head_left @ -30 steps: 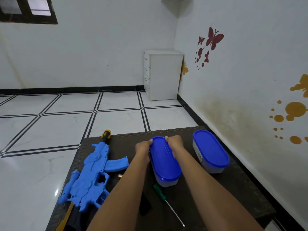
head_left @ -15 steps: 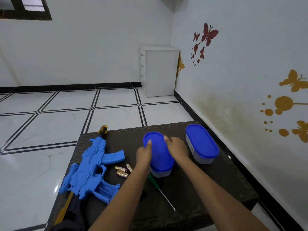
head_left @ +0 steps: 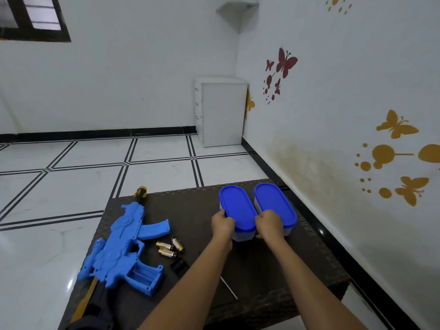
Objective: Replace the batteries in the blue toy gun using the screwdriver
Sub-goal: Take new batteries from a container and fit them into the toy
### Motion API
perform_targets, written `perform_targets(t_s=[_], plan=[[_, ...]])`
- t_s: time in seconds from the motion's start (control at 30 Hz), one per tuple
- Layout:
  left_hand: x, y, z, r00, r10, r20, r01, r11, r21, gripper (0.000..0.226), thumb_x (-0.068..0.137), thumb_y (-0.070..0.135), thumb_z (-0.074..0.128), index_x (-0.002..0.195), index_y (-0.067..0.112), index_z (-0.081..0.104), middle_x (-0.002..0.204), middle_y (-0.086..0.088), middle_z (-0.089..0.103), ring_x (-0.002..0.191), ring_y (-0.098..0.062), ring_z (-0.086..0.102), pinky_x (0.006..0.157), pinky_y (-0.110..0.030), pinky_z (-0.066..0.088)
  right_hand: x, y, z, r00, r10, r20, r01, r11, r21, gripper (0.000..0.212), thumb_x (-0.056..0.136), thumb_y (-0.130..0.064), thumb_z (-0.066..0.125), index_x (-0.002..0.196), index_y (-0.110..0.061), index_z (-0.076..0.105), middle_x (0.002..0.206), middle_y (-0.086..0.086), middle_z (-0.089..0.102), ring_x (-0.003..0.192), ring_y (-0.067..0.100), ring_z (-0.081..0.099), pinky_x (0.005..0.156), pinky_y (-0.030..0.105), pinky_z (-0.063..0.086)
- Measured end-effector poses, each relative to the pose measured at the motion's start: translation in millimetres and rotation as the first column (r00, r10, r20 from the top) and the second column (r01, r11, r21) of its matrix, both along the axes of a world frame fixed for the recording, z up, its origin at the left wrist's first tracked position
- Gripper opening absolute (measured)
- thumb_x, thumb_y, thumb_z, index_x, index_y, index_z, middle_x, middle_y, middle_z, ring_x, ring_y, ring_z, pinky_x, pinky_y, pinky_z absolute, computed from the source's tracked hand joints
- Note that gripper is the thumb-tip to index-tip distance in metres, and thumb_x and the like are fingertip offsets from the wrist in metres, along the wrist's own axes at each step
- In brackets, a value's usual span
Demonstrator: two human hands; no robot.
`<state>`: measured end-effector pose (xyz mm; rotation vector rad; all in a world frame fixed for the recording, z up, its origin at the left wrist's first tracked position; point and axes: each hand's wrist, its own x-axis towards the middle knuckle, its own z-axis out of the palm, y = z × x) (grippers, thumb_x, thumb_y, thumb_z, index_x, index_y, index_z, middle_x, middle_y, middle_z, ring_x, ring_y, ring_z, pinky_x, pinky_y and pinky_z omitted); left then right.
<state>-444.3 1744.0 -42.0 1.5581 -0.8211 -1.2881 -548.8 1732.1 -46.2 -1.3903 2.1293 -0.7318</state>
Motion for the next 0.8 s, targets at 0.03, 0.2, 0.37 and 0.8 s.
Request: perform_targets(t_s=[0.03, 0.2, 0.37, 0.8], plan=[[-2, 0, -1, 1.000, -0.012, 0.010, 0.012, 1.000, 0.003, 0.035, 0.088, -0.012, 0.040, 0.110, 0.008, 0.059, 0.119, -0.012, 0.054, 0.090, -0.018, 0.055, 0.076, -0.034, 0.048, -1, 0, -2, 1.000, -0.005, -0.022, 0.005, 1.000, -0.017, 0.031, 0.092, -0.010, 0.045, 0.062, -0.009, 0.039, 0.060, 0.005, 0.041, 0.064, 0.024, 0.051, 0.070, 0.042, 0.055], [9, 14, 10, 0.990, -0.115, 0.083, 0.117, 0.993, -0.009, 0.036, 0.090, -0.008, 0.045, 0.124, 0.001, 0.053, 0.135, -0.010, 0.050, 0.113, -0.024, 0.053, 0.084, -0.032, 0.048, -1, 9, 2, 0.992, 0.025, -0.125, -0.029, 0.999, -0.035, 0.023, 0.098, -0.018, 0.044, 0.079, -0.005, 0.048, 0.062, 0.000, 0.042, 0.058, 0.014, 0.045, 0.051, 0.025, 0.038], [65, 47, 24, 0.870, -0.136, 0.474, 0.193, 0.978, -0.075, 0.059, 0.094, 0.007, 0.051, 0.147, 0.010, 0.027, 0.153, -0.008, 0.029, 0.135, -0.024, 0.036, 0.099, -0.027, 0.038, 16, 59, 21, 0.962, 0.054, -0.266, -0.150, 0.922, -0.357, 0.027, 0.099, -0.019, 0.038, 0.087, -0.005, 0.058, 0.065, 0.007, 0.053, 0.060, 0.016, 0.045, 0.052, 0.025, 0.030], [213, 125, 2, 0.330, -0.216, 0.919, 0.259, 0.957, 0.132, 0.054, 0.092, 0.013, 0.047, 0.144, 0.012, 0.030, 0.150, -0.011, 0.025, 0.141, -0.026, 0.021, 0.112, -0.045, 0.026, 152, 106, 12, 0.718, 0.556, -0.418, -0.617, 0.787, -0.014, 0.027, 0.096, -0.021, 0.041, 0.114, -0.015, 0.061, 0.112, 0.009, 0.066, 0.100, 0.028, 0.061, 0.078, 0.036, 0.047]])
